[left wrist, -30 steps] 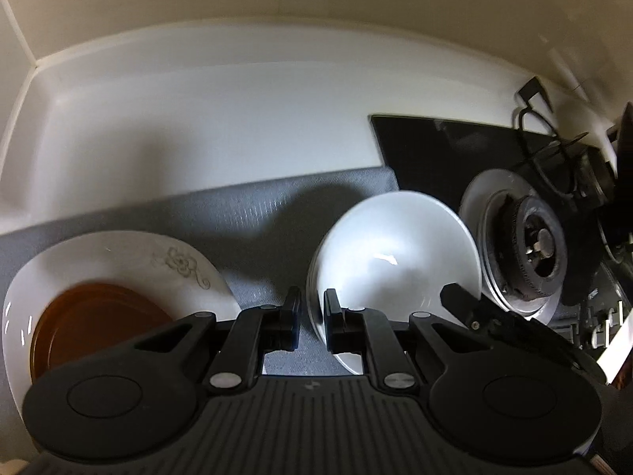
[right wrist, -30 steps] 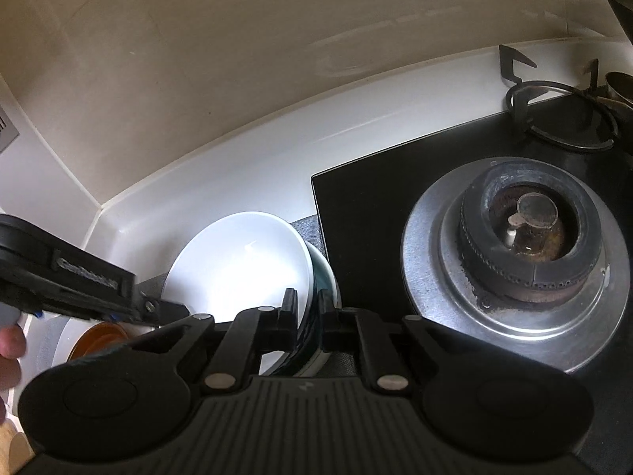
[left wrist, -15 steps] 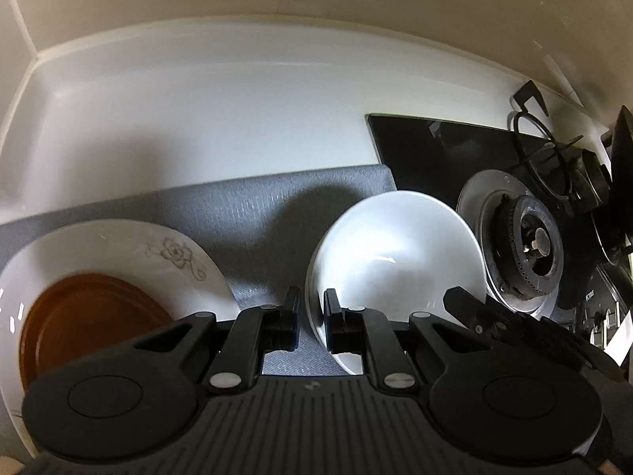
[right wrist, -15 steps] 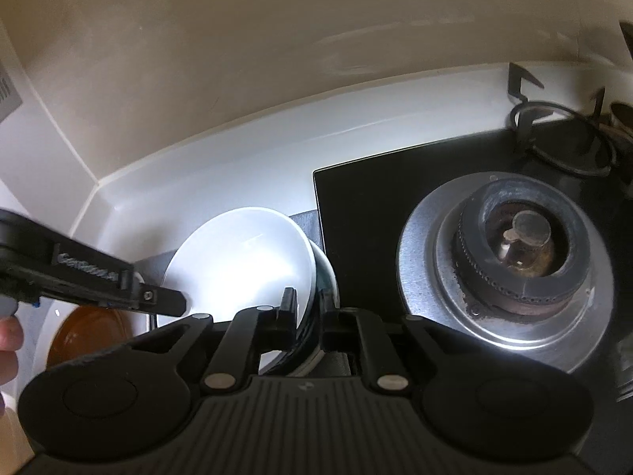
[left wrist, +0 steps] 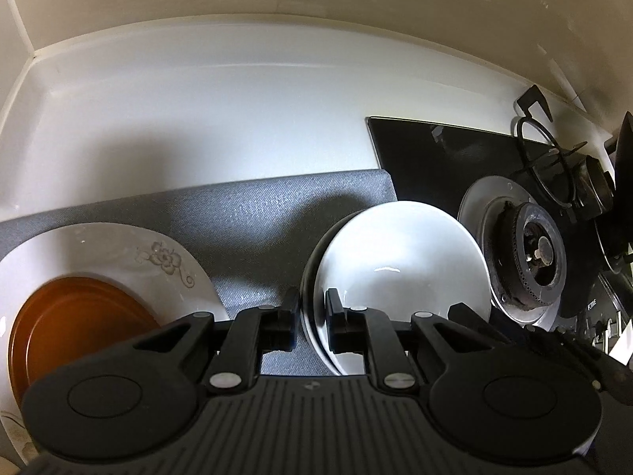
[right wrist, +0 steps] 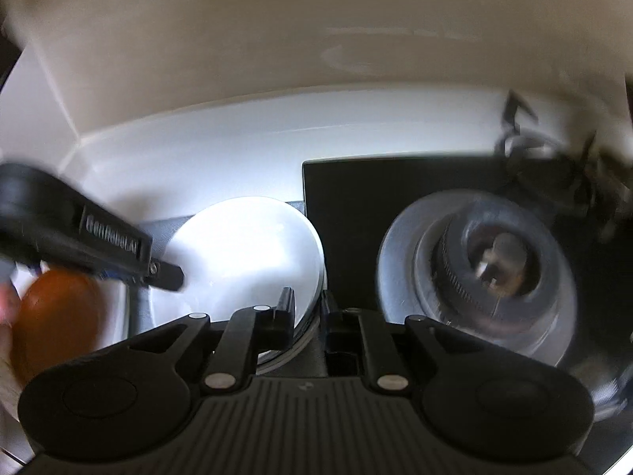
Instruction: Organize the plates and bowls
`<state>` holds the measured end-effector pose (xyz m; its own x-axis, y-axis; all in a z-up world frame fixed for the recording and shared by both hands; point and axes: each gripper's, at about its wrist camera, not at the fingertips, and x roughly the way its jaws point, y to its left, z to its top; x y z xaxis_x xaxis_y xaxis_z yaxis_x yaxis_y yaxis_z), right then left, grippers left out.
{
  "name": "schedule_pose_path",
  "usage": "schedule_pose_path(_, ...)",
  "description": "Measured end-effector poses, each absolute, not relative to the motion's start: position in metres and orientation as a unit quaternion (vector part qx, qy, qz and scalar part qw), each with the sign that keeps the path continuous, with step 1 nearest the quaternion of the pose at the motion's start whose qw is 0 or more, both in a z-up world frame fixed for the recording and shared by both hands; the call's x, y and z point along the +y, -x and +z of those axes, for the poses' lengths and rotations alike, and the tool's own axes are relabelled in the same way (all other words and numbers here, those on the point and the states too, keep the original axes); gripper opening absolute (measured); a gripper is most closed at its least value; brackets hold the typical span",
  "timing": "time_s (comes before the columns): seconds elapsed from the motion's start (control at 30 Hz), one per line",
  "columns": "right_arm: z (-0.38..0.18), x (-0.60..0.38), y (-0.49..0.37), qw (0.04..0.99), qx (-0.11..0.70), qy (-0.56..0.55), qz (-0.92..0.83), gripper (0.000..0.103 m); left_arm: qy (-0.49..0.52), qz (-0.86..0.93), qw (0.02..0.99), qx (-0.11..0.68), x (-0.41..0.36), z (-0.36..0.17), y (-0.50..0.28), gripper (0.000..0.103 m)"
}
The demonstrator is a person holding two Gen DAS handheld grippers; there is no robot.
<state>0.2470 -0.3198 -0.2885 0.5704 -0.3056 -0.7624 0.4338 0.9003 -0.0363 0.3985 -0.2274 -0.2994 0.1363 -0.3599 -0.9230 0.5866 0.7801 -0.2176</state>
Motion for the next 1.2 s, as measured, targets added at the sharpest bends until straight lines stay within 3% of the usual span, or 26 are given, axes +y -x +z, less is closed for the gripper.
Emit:
schedule_pose_path(0.07, -0.292, -0.317, -0.247, 0.882, 0.420, -0.072, -0.203, 0.022, -0.105, -0.318, 0.747, 0.574, -0.231, -0.301, -0.400, 0.015)
schedule_pose_path(0.2, -0.290, -0.341, -0.231, 0.880, 0.397, -0.174, -0.192, 0.024, -0.102, -0.317, 0.738, 0.586, -0.234, -0.308, -0.405, 0.015)
schedule_pose_path(0.33, -0.298, -0.362, -0.220, 0.872, 0.390, -0.226, -0.191, 0.056, -0.096, -0.314, 0.717, 0.615, -0.236, -0.320, -0.409, 0.017)
schedule_pose_path(0.43, -0.306, -0.376, -0.213, 0.866, 0.372, -0.270, -0.199, 0.069, -0.085, -0.311, 0.713, 0.623, -0.236, -0.327, -0.410, 0.018)
schedule_pose_path(0.63, -0.325, -0.391, -0.210, 0.849, 0.363, -0.353, -0.151, 0.066, -0.097, -0.322, 0.713, 0.616, -0.235, -0.328, -0.404, 0.021)
schedule_pose_path(0.73, -0.322, -0.383, -0.210, 0.851, 0.365, -0.352, -0.135, 0.035, -0.100, -0.329, 0.710, 0.615, -0.229, -0.325, -0.398, 0.022)
schedule_pose_path(0.77, -0.319, -0.378, -0.212, 0.852, 0.374, -0.337, -0.142, 0.032, -0.107, -0.330, 0.709, 0.614, -0.229, -0.324, -0.394, 0.022)
schedule_pose_path(0.87, -0.313, -0.367, -0.217, 0.860, 0.394, -0.293, -0.142, 0.031, -0.126, -0.335, 0.713, 0.603, -0.228, -0.324, -0.385, 0.023)
schedule_pose_path(1.2, -0.326, -0.381, -0.222, 0.848, 0.379, -0.343, -0.141, 0.035, -0.103, -0.326, 0.717, 0.608, -0.231, -0.330, -0.393, 0.025)
